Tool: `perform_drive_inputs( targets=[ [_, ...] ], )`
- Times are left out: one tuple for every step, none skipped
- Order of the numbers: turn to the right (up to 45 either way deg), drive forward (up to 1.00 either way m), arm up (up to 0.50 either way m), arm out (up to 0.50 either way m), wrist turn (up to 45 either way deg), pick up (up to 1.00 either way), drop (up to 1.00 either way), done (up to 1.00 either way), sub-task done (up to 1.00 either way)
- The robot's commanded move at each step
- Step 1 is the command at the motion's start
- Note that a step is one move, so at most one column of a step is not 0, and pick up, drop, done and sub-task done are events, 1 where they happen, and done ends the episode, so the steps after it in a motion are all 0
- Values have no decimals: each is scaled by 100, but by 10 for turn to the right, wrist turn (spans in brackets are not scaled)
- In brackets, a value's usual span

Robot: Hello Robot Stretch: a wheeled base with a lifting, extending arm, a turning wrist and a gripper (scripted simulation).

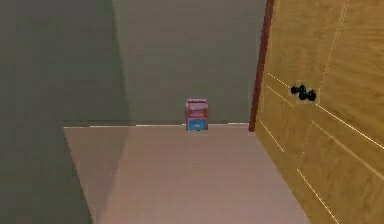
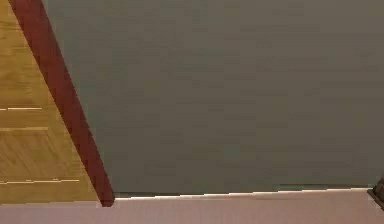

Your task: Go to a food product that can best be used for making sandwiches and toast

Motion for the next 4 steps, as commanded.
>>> perform_drive_inputs(
  targets=[
    [0, 100, 0, 0, 0, 0, 0, 0, 0],
    [-90, 0, 0, 0, 0, 0, 0, 0, 0],
    [0, 35, 0, 0, 0, 0, 0, 0, 0],
    [-450, 0, 0, 0, 0, 0, 0, 0, 0]
  ],
)
